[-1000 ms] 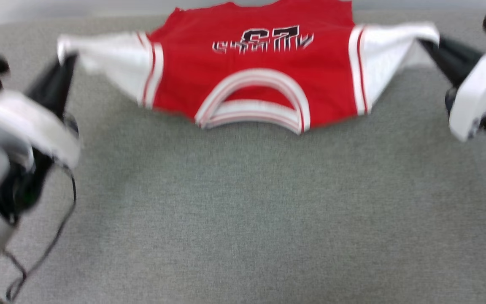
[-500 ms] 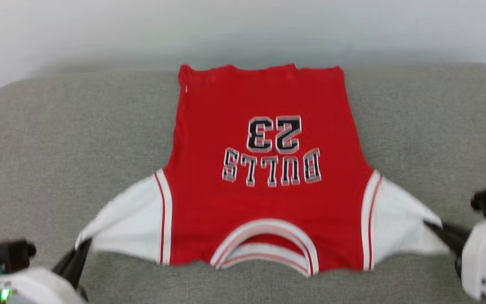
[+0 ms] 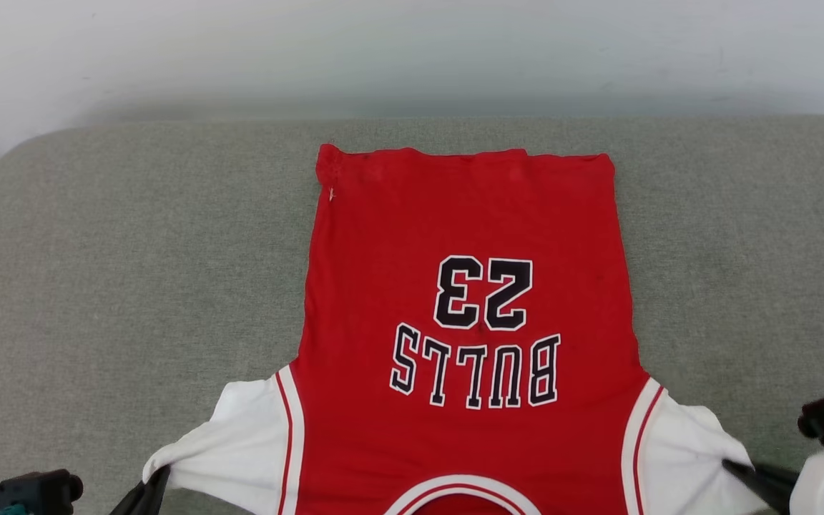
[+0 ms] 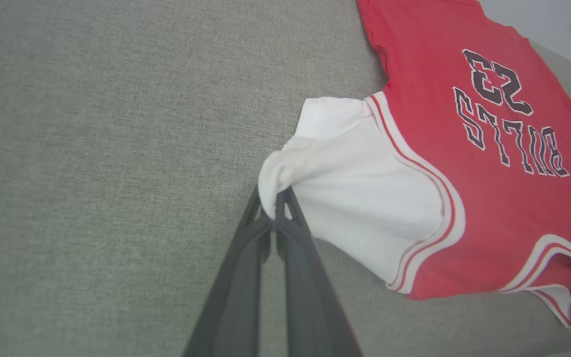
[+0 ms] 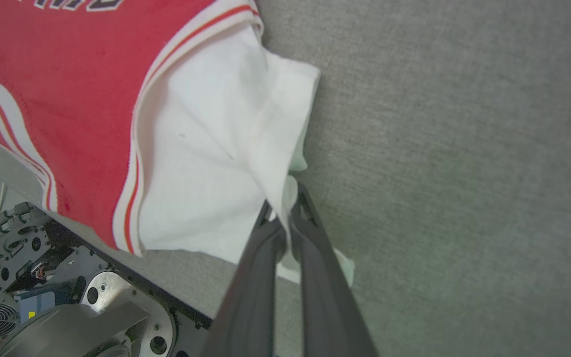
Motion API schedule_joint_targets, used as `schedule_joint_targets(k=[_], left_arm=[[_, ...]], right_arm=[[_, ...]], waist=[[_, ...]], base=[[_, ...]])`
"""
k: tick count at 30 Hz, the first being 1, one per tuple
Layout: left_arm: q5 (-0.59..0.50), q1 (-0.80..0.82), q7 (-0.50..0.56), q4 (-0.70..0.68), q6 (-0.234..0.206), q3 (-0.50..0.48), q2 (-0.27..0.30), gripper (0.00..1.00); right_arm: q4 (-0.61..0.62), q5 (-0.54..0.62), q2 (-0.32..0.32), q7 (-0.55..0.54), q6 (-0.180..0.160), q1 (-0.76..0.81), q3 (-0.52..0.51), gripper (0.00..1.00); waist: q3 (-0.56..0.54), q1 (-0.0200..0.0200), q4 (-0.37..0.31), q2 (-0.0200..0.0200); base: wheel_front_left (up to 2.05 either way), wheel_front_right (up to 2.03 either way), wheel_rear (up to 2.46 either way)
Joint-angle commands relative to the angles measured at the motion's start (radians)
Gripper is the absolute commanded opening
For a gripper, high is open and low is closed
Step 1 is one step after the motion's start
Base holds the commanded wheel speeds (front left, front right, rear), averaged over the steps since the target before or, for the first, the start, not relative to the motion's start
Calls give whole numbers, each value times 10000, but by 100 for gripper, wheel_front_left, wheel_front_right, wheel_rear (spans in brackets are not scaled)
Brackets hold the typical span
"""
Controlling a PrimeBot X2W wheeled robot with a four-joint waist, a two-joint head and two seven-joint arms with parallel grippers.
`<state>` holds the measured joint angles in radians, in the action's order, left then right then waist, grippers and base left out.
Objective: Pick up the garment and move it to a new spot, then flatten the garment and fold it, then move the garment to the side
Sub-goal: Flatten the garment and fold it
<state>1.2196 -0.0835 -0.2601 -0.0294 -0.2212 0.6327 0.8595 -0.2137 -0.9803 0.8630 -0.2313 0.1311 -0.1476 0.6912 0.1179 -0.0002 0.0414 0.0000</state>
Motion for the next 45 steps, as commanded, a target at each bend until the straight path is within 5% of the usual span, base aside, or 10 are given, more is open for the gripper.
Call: schedule_joint_targets(k=[1, 15, 29, 41, 42, 43, 45], left_arm=[[-156, 237, -72, -81, -4, -51, -66, 0], [-1951, 1902, -64, -863, -245, -243, -699, 0], [-3466, 3501, -62, -1474, -159, -215, -1788, 0], [-4321, 3920, -63, -1480, 145, -507, -2530, 0], [-4328, 3916, -63, -1481, 154, -558, -2568, 0], [-4302, 3859, -63, -1445, 169, -589, -2592, 0], [-4323, 3670, -63, -1326, 182, -654, -2588, 0]], right_arm=[[230, 126, -39, 18, -8, -352, -421, 100], [1861, 1460, -118, -1933, -5, -4770, -3698, 100], [-949, 3170, -1473, -9241, -5, -10530, -2595, 100], [-2105, 3709, -2044, -9870, -4, -9664, -2439, 100], [-2087, 3715, -2009, -9775, -4, -9592, -2418, 87], [-2038, 3717, -1952, -9691, -4, -9571, -2406, 0], [-1939, 3607, -1950, -9408, -4, -9709, -2519, 0]], waist=[[150, 2, 5, 0], [2159, 2, 732, 0], [4690, 2, 2115, 0], [5528, 2, 2567, 0], [5478, 2, 2546, 0], [5407, 2, 2516, 0], [5195, 2, 2402, 0]], base=[[0, 0, 0], [0, 0, 0], [0, 0, 0], [0, 0, 0], [0, 0, 0], [0, 0, 0], [0, 0, 0]])
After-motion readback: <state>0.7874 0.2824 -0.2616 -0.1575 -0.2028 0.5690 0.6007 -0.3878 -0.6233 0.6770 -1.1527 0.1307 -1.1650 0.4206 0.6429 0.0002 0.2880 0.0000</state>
